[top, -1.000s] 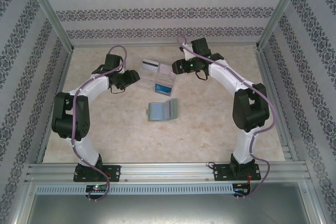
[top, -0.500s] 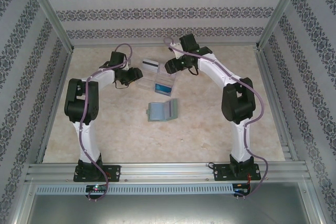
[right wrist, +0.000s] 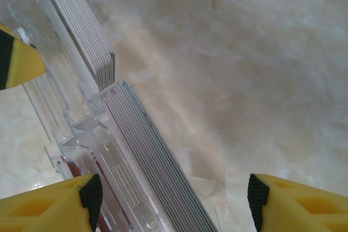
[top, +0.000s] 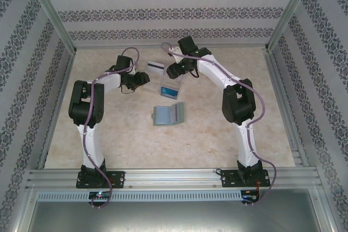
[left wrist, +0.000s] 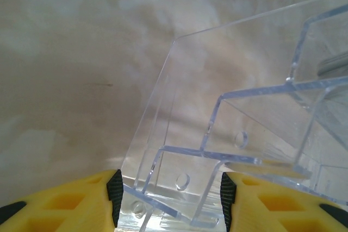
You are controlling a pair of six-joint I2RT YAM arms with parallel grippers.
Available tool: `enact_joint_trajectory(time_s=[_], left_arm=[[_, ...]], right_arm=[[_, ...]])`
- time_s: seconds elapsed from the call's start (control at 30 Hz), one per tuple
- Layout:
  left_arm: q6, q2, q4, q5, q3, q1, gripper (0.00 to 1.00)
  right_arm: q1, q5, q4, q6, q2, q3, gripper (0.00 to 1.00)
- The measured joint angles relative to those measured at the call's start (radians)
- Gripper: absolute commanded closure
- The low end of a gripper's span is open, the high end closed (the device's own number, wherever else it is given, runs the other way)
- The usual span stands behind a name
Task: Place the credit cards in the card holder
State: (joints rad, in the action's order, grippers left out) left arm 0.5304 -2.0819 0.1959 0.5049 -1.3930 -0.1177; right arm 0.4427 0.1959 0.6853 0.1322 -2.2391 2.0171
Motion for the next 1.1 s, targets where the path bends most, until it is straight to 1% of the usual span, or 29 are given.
enact_joint_trajectory(time_s=[0.4, 0.6, 0.8, 1.1], left_arm=[[0.0, 0.0, -0.065, 0.018, 0.043, 0.0, 0.48], [0.001, 0.0, -0.077, 0.021, 0.048, 0.0, 0.48], [0.001, 0.0, -0.078, 0.023, 0.049, 0.0, 0.48], [0.001, 0.0, -0.078, 0.027, 0.049, -0.001, 0.48]], right_arm=[[0.0, -0.069, 0.018, 0.006, -0.019, 0.017, 0.3], [-0.002, -0.069, 0.018, 0.003, -0.019, 0.017, 0.33], [-0.004, -0.064, 0.018, -0.002, -0.019, 0.017, 0.38], [-0.015, -0.041, 0.013, -0.014, -0.016, 0.017, 0.39]])
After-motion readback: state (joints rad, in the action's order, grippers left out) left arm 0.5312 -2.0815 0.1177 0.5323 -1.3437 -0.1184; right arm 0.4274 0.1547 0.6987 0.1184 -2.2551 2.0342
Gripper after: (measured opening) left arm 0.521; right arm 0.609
